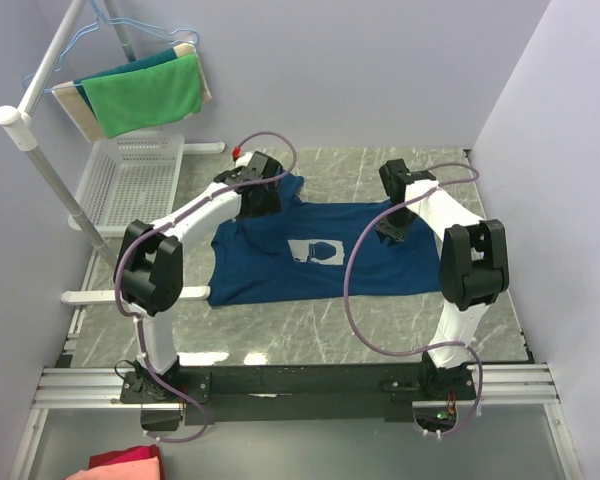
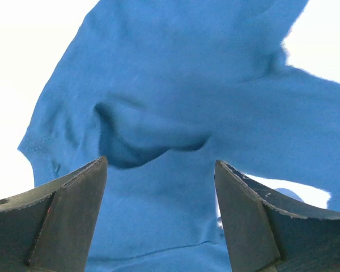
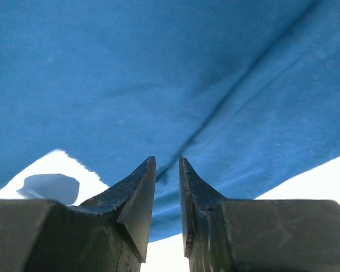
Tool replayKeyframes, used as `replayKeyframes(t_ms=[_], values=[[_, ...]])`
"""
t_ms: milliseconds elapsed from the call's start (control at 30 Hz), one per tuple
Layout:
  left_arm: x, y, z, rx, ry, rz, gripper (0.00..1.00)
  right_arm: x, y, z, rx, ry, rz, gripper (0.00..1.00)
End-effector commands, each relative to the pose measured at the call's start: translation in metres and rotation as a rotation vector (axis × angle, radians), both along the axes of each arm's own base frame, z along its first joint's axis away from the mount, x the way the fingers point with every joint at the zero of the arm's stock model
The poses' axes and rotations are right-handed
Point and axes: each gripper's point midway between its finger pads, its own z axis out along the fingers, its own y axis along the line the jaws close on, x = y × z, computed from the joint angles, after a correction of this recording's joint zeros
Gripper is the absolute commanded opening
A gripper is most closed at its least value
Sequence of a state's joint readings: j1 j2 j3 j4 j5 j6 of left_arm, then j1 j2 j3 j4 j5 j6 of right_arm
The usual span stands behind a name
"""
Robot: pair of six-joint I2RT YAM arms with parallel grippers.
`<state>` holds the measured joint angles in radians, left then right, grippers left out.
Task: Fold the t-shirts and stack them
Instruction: Fold the tshirt
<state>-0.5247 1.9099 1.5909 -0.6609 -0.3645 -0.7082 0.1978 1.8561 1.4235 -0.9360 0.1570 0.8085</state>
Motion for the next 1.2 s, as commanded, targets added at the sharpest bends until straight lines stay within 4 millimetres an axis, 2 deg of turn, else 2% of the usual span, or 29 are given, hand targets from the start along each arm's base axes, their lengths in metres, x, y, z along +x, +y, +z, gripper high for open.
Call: replayKeyframes(t_ms=[0,33,100,133,200,233,267,333,367,400,467,533,567,600,733,900,967,1167], values=[[-0.032,0.023,-0.017,0.000,0.094,0.077,0.80,0.020,0.029,0.010,0.024,-0.054,0.098,0.31],[-0.046,0.030,-0.032,0.004,0.138,0.086,0.79,0.021,0.034,0.007,0.017,-0.042,0.117,0.31],[-0.057,0.033,-0.034,-0.065,0.163,0.102,0.77,0.028,0.047,0.012,0.006,-0.060,0.164,0.31],[-0.074,0.039,-0.049,-0.067,0.211,0.105,0.75,0.026,0.058,0.008,0.002,-0.047,0.199,0.31],[-0.088,0.039,-0.048,-0.112,0.225,0.099,0.74,0.033,0.073,0.012,0.010,-0.062,0.242,0.31],[-0.100,0.043,-0.057,-0.111,0.249,0.098,0.73,0.033,0.087,0.008,0.014,-0.051,0.276,0.31],[-0.104,0.044,-0.054,-0.122,0.243,0.097,0.72,0.034,0.094,0.006,0.018,-0.051,0.302,0.31],[-0.115,0.049,-0.060,-0.114,0.264,0.098,0.71,0.043,0.116,0.006,0.053,-0.065,0.357,0.31],[-0.117,0.050,-0.060,-0.111,0.265,0.097,0.71,0.047,0.132,0.013,0.070,-0.091,0.404,0.31],[-0.119,0.052,-0.062,-0.107,0.271,0.101,0.71,0.049,0.143,0.007,0.085,-0.085,0.429,0.31],[-0.124,0.053,-0.066,-0.108,0.289,0.105,0.71,0.055,0.169,0.013,0.111,-0.119,0.492,0.31],[-0.129,0.053,-0.072,-0.111,0.312,0.109,0.71,0.059,0.187,0.005,0.131,-0.115,0.532,0.31],[-0.132,0.054,-0.077,-0.111,0.329,0.120,0.71,0.064,0.201,0.012,0.150,-0.145,0.559,0.31],[-0.135,0.056,-0.081,-0.108,0.346,0.130,0.70,0.067,0.207,0.004,0.156,-0.138,0.567,0.31],[-0.147,0.061,-0.094,-0.097,0.406,0.157,0.70,0.073,0.244,0.003,0.272,-0.185,0.626,0.30],[-0.158,0.073,-0.102,-0.087,0.451,0.189,0.71,0.071,0.288,0.015,0.407,-0.263,0.734,0.30],[-0.159,0.074,-0.104,-0.094,0.465,0.195,0.71,0.065,0.303,0.020,0.473,-0.268,0.776,0.30],[-0.164,0.079,-0.109,-0.107,0.498,0.210,0.71,0.051,0.341,0.018,0.617,-0.254,0.855,0.30]])
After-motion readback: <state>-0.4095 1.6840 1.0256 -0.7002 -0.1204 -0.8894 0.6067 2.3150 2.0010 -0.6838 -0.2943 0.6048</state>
